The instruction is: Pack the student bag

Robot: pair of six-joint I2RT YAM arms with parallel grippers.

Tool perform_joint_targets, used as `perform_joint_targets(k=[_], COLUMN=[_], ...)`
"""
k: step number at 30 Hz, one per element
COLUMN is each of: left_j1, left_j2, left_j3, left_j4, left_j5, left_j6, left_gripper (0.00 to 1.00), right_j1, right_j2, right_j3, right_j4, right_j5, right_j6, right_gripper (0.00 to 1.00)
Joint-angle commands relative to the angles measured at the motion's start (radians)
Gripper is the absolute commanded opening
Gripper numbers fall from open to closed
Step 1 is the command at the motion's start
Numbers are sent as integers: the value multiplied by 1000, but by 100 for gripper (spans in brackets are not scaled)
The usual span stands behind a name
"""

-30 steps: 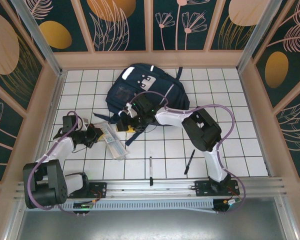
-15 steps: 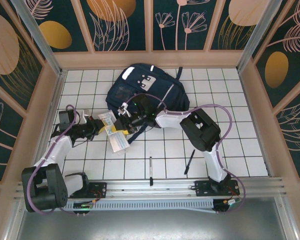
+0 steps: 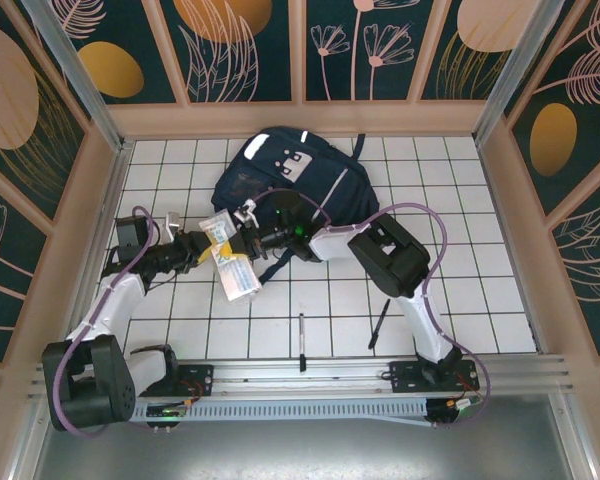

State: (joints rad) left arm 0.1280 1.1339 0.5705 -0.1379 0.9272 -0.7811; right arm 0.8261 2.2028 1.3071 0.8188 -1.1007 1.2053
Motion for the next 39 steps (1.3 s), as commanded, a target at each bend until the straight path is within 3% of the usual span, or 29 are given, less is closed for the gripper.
perform_joint_targets(k=[1,3,5,7,10,15,24,30,33,39], left_j1=[-5,-11,-37,-111,-232,-470,-796,-880,-893,-903], left_j2=[-19,-34,-43,-39,-24,107,570,891,1013,1164], left_j3=[76,146,228,304,357,507,909,1204,1313,1447], left_j4=[-57,-145,-220,-242,-162,-108,-173,-304,-366,-461], left_j5=[-6,-104,-234,-378,-469,-672,-914,-944,-1016,-1097], left_j6=[55,151,249,291,289,426,640,673,619,528], left_gripper=[44,52,57,57,57,58,66,71,79,80], right_j1=[-36,-85,-138,-181,-257,-449,-774,-930,-945,-945], right_j2=[-92,-172,-270,-370,-475,-664,-964,-1089,-1119,-1131], right_j3=[-76,-147,-184,-165,-169,-244,-366,-460,-489,-491], right_j4=[69,-55,-305,-635,-864,-983,-1098,-1117,-1109,-1138], right_j5=[70,132,218,396,578,704,887,868,835,814], right_j6=[-5,-94,-270,-496,-647,-686,-668,-645,-657,-703], right_gripper=[0,0,0,0,0,0,0,0,0,0])
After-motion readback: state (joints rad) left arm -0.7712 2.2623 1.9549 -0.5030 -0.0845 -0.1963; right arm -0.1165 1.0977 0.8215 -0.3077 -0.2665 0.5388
